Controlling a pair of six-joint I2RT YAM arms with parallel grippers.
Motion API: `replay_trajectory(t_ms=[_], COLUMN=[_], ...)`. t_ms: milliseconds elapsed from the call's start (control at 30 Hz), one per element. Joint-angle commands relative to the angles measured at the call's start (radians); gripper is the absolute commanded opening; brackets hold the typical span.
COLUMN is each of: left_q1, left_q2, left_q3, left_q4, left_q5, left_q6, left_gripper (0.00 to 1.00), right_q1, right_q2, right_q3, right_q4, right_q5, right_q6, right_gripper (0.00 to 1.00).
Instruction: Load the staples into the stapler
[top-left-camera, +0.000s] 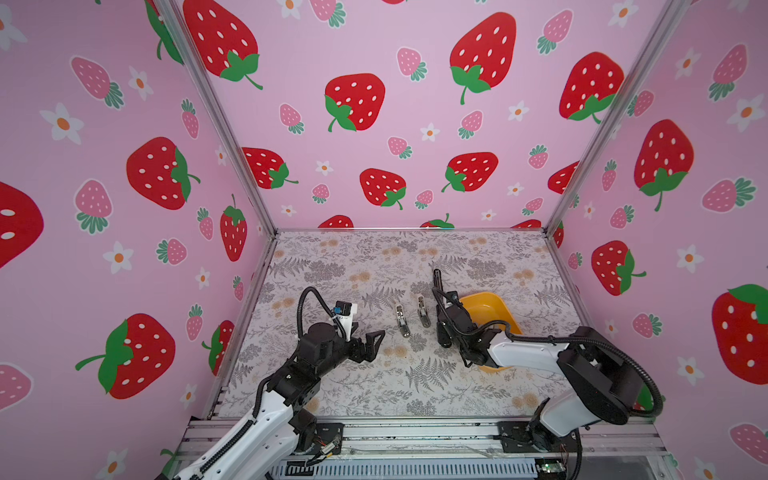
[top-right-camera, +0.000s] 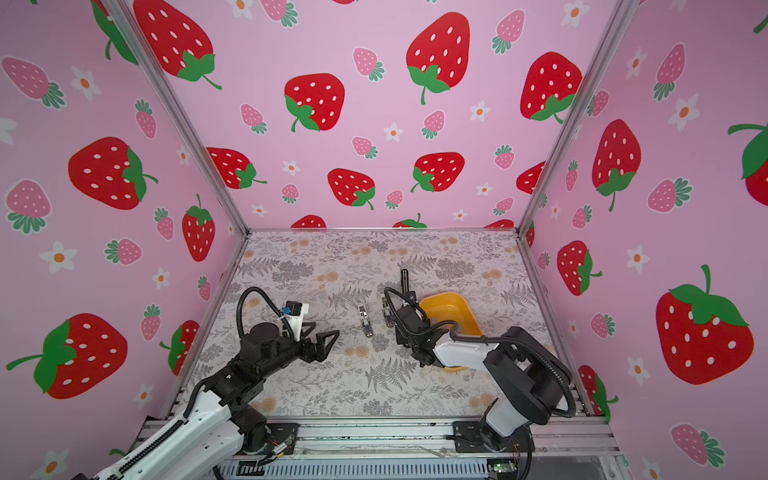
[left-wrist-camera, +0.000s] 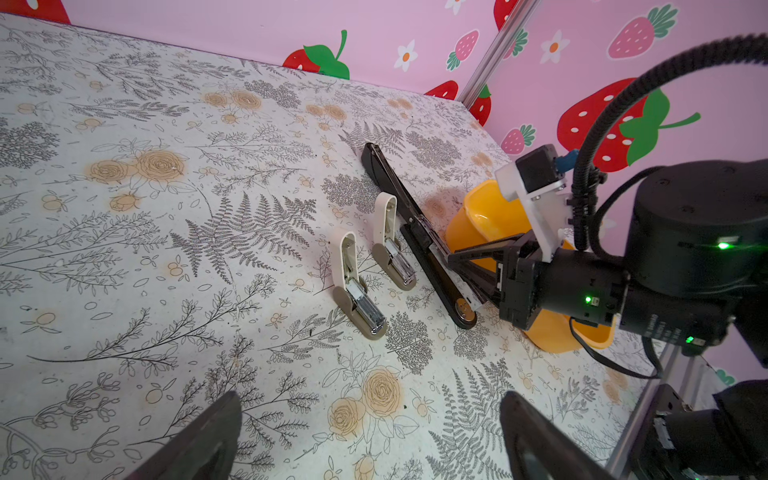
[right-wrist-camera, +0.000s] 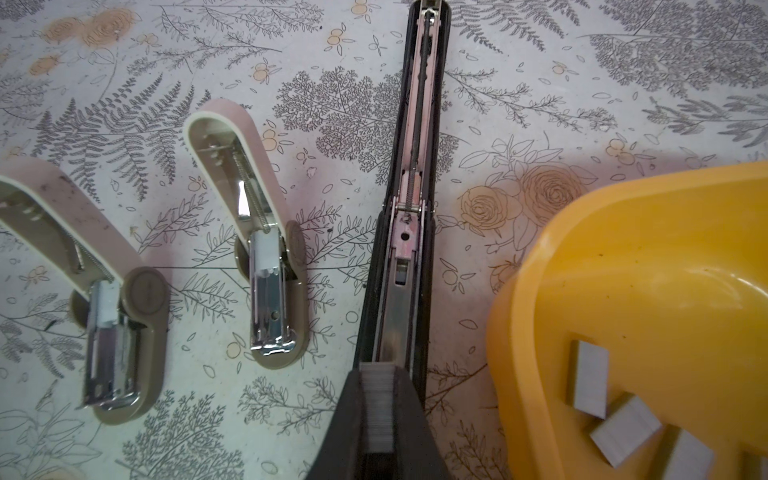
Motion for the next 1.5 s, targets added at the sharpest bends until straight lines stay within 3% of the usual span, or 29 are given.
replay_trajectory(t_ms=[0, 500, 1467], left_q1=[-0.006, -0.014, -0.025], left_q2=[0.0, 0.007, 0.013], left_q3=[0.048, 0.051, 0.054], left_q4=[0.003, 0.001, -0.001], left_q5=[-0.012, -0.016, -0.028], left_q6=[0.011, 0.014, 0.017], left_gripper=[0.98, 0.98, 0.98], right_q1=[-0.004, -0.007, -0.018], right_q2=[0.013, -0.087, -0.003], right_q3=[0.019, 0.0, 0.005], right_q4=[0.0, -0.018, 0.003], right_q5=[0.008, 0.017, 0.003], right_q6=[0.003, -0.012, -0.005], right_gripper=[0.02, 0.02, 0.02])
